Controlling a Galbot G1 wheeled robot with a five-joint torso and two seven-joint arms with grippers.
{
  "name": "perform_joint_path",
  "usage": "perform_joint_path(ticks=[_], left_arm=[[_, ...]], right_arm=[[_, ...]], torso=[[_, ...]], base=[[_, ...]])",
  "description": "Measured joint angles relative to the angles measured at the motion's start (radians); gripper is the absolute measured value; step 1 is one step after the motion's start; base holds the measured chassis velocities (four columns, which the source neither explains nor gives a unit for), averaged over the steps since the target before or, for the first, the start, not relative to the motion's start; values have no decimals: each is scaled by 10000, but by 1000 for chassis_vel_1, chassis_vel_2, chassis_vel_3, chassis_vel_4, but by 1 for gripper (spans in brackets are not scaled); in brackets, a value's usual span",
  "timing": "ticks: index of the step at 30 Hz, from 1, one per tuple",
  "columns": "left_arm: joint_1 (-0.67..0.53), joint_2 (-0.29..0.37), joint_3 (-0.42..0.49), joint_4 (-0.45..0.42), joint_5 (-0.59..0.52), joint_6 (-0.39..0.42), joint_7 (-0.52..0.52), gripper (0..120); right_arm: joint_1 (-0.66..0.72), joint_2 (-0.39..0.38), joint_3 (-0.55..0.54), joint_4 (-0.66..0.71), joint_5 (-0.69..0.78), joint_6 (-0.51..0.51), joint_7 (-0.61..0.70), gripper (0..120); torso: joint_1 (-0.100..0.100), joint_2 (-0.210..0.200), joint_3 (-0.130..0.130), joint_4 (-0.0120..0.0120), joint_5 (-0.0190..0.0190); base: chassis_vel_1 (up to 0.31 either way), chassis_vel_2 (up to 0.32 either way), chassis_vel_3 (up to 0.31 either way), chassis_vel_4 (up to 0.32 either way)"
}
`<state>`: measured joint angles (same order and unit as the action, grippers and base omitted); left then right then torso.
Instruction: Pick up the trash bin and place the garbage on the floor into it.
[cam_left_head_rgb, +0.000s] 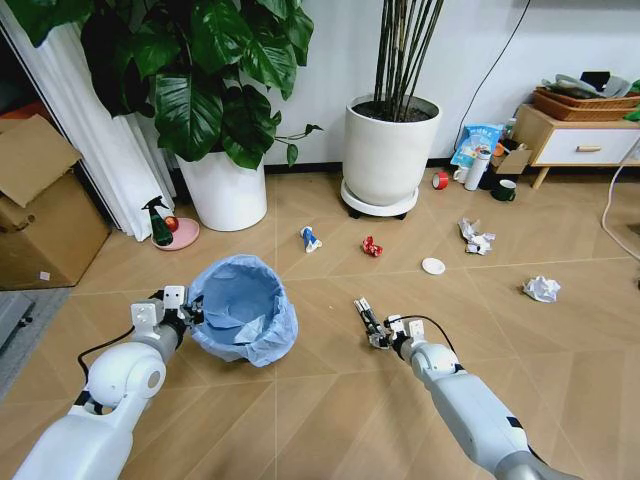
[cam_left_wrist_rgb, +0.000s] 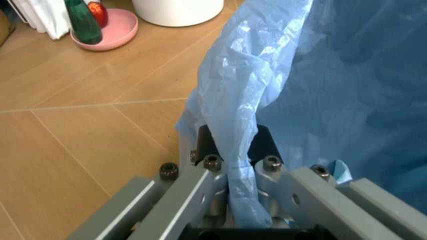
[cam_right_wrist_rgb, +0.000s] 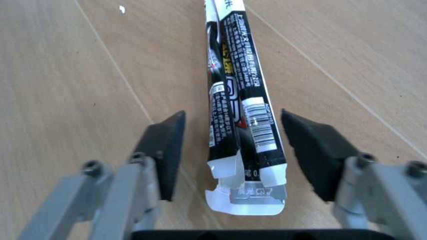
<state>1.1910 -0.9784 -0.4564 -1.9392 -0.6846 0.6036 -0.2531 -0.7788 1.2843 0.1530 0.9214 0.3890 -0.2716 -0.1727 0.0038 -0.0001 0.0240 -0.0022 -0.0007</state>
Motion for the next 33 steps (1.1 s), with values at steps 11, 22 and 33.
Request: perform_joint_path(ticks=[11, 22, 33], left_arm=[[-2, 72, 55, -74, -93, 23, -73, 0], [16, 79, 60, -153, -127, 31, -101, 0], [133, 124, -46, -262, -140, 22, -110, 0]], right_arm=[[-29, 39, 288, -310, -161, 131, -56, 11], [-118, -5, 369, -252, -208, 192, -108, 0], [-353, -106, 409, 187, -159, 266, -122, 0]], torso=[[0, 0, 0, -1, 0], [0, 0, 0, -1, 0], [0, 0, 0, -1, 0]], base=[[0, 0, 0, 0], [0, 0, 0, 0], [0, 0, 0, 0]])
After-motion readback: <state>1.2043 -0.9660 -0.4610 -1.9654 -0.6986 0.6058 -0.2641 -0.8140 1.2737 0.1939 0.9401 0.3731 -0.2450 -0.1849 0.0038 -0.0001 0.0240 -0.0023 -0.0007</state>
